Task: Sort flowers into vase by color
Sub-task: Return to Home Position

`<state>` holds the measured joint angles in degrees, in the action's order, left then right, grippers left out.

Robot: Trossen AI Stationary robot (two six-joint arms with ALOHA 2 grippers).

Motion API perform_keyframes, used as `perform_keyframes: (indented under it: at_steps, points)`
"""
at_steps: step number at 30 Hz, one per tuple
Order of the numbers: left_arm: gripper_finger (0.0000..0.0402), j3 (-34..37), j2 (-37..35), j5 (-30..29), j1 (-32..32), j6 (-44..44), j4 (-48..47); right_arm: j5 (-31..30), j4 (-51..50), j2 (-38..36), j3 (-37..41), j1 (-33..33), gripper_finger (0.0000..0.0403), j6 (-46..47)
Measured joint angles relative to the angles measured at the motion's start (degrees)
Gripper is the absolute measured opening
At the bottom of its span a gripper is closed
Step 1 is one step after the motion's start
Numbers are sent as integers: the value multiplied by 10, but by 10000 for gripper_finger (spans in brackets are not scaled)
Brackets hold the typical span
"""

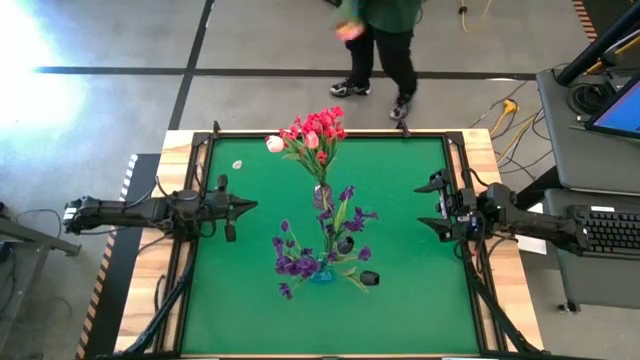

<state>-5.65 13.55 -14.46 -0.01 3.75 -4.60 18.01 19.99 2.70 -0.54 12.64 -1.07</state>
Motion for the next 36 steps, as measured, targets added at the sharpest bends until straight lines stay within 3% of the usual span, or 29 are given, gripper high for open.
perform_keyframes:
  at_steps: [36]
  points:
    - [0,0,39,0,0,0,0,0,0,0,0,0,354,0]
